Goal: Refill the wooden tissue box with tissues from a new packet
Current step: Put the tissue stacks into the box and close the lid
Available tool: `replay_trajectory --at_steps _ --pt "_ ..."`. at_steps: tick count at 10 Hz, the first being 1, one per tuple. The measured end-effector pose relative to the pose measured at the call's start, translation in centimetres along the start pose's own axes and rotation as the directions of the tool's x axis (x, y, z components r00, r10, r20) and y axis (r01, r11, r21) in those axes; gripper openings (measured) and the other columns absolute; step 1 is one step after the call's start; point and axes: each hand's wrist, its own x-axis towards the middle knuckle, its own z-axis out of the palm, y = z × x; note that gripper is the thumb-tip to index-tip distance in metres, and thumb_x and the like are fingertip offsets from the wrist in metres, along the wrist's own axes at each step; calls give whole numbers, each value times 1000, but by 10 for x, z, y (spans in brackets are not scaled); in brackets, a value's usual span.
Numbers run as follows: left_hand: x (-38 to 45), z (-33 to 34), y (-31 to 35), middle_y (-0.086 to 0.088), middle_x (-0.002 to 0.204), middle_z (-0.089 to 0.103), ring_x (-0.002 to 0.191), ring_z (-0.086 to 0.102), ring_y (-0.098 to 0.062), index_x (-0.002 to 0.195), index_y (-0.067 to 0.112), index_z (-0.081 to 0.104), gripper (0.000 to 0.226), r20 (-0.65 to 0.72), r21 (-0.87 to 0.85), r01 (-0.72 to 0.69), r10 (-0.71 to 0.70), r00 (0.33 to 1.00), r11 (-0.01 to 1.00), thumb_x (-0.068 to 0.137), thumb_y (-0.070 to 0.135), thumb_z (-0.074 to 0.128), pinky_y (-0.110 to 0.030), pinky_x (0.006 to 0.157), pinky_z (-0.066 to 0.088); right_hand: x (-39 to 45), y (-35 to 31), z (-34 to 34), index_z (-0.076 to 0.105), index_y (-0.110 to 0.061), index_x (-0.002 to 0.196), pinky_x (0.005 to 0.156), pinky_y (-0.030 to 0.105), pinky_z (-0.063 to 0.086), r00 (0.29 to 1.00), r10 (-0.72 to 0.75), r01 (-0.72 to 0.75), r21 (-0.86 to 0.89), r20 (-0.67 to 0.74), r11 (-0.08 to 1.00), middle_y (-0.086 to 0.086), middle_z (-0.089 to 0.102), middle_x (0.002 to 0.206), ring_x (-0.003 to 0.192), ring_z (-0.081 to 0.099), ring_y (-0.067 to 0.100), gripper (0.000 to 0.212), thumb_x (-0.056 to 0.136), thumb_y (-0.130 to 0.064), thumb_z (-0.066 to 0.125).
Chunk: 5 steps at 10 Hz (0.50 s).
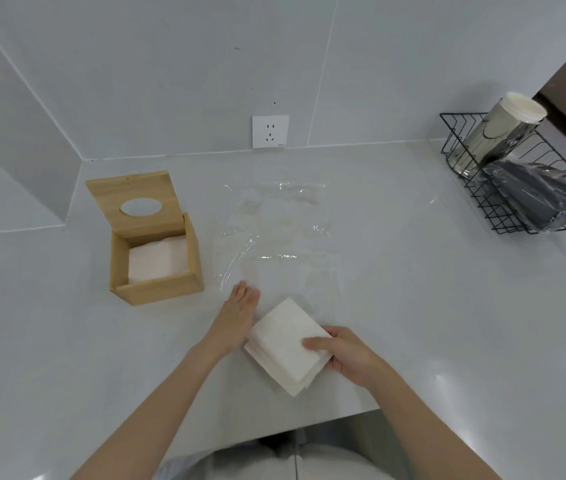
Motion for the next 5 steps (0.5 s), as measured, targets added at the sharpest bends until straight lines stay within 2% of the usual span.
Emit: replay_trajectory --at_steps 1,3,4,5 --pt "-5 -6 5 -15 155 14 145 9 -27 143 0 20 47 74 -194 160 -149 986 968 102 21 21 -35 117 9 -8 -9 -4 66 -6 102 76 30 57 998 35 -33 -39 52 999 8 72 102 95 69 21 23 79 -9 68" --pt "2 -6 3 -7 158 5 146 3 -18 146 8 15 50 159 -229 208 -174 972 951 102 30 18 -30 116 3 -29 -41 -11 67 -6 99 70 28 58 978 77 -48 -149 193 988 4 74 93 85 70 18 30 69 -13 68" --pt "0 -11 5 -2 158 4 145 1 -11 147 13 12 52 184 -274 268 -224 957 924 101 35 18 -26 115 0 -38 -63 -15 68 -7 99 73 27 58 959 61 -6 -195 278 981 5 74 96 87 70 19 35 65 -14 71" --pt "-3 -21 10 -8 149 33 143 21 -22 138 12 34 41 173 -355 360 -318 932 863 102 27 20 -32 113 16 -44 -86 -13 71 -10 93 70 25 59 955 -15 71 -180 295 981 3 75 88 80 70 16 27 66 -9 69"
